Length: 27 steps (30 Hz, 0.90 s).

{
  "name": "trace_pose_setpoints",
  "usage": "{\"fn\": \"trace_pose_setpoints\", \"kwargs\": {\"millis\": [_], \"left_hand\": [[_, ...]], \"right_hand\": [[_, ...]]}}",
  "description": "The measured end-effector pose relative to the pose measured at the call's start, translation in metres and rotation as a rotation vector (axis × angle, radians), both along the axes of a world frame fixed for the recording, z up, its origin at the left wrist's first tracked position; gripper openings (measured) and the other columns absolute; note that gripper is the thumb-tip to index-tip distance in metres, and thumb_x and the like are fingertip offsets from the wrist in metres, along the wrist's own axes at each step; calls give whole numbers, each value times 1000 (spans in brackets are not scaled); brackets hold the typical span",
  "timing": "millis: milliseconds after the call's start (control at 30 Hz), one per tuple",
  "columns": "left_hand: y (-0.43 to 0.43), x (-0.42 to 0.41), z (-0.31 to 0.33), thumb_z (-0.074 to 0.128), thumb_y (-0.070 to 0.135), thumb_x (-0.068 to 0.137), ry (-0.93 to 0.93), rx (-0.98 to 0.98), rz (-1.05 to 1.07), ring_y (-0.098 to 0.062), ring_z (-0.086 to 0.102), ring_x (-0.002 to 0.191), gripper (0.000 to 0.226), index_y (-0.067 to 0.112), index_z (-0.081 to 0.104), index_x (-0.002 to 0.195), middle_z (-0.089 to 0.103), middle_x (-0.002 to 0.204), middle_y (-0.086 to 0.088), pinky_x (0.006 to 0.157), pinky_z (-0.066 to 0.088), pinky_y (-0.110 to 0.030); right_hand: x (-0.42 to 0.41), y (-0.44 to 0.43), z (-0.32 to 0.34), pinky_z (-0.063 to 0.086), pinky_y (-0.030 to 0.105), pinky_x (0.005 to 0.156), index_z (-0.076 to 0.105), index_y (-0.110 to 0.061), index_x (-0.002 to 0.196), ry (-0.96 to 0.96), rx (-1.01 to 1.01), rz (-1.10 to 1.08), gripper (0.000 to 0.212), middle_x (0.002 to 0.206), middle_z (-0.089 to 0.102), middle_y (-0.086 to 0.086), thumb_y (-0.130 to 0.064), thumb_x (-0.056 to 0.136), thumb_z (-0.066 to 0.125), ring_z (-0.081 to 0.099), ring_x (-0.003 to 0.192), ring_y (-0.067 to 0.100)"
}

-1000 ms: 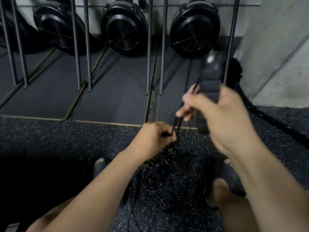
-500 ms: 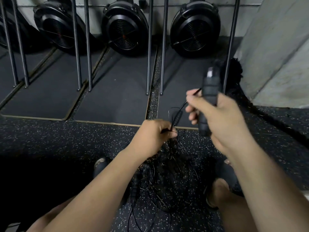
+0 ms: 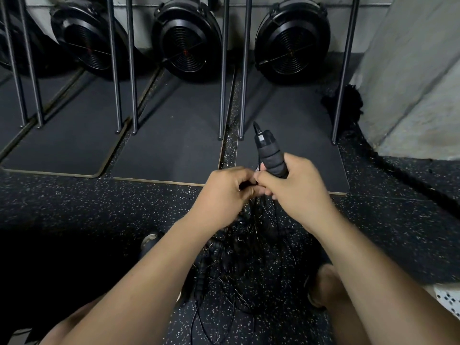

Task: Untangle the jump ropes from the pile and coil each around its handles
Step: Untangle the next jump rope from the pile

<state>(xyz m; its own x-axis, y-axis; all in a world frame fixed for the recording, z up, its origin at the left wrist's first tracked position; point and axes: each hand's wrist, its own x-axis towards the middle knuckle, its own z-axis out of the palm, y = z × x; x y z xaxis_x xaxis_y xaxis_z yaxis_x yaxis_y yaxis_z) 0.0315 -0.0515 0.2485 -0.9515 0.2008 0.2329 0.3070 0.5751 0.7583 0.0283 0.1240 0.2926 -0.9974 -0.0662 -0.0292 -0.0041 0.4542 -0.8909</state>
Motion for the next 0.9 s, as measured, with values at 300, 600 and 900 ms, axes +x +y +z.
{"fn": "trace_pose_setpoints", "kwargs": {"millis": [300,600,900], "left_hand": [[-3,3,-10,87,34,88,-208,-22,-50,-11,69,80,13,29,77,84,72,88,9,77,55,-31],[-1,5,12,78,28,97,-212,183,17,-1,47,60,22,23,68,77,57,65,19,60,36,-15],[-7,5,33,73,20,101,-346,776,3,-26,63,91,20,2,71,95,72,101,-15,93,53,-52]], "right_hand": [[13,9,51,55,32,62,65,-10,93,83,-477,47,11,71,74,4,-2,96,73,74,68,28],[-2,33,61,50,31,61,68,-12,107,99,-678,-48,10,89,72,7,-17,100,74,65,75,19],[7,33,7,60,28,71,75,-21,97,-365,-293,21,9,82,72,-1,-26,94,81,66,81,17]]}}
